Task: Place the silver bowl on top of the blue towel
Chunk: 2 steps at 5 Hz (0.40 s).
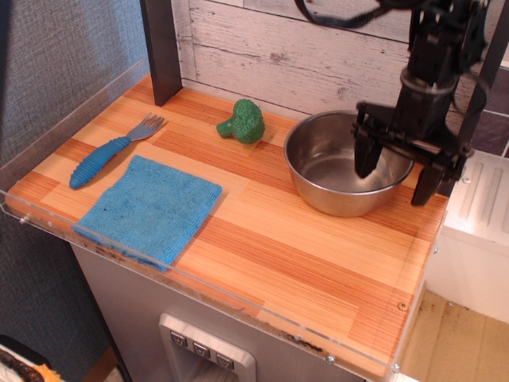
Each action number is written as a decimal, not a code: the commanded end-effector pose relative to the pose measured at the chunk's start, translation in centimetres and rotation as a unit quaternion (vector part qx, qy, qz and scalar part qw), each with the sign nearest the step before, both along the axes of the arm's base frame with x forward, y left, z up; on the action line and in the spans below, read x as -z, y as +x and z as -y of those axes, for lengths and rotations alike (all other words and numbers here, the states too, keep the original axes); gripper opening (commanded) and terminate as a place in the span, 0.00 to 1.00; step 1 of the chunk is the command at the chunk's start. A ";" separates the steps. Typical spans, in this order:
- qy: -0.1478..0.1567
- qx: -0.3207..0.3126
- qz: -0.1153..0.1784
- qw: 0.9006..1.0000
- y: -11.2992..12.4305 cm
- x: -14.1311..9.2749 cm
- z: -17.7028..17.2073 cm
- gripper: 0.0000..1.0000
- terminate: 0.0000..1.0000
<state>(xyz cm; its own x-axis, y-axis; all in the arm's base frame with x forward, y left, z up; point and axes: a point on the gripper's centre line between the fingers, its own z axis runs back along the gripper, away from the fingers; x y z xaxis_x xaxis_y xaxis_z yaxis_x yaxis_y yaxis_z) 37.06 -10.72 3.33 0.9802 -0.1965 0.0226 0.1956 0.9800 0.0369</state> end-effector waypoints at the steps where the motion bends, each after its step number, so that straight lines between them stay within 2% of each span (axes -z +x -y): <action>1: 0.012 -0.001 0.005 1.000 -0.9 0.2 0.6 0.00 0.00; 2: 0.011 0.001 0.017 1.000 -1.0 -0.7 0.5 0.00 0.00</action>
<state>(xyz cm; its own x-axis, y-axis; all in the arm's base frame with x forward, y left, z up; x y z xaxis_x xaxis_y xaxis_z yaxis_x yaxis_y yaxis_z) 35.83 -10.81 1.76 0.9818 -0.1896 -0.0109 0.1899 0.9792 0.0709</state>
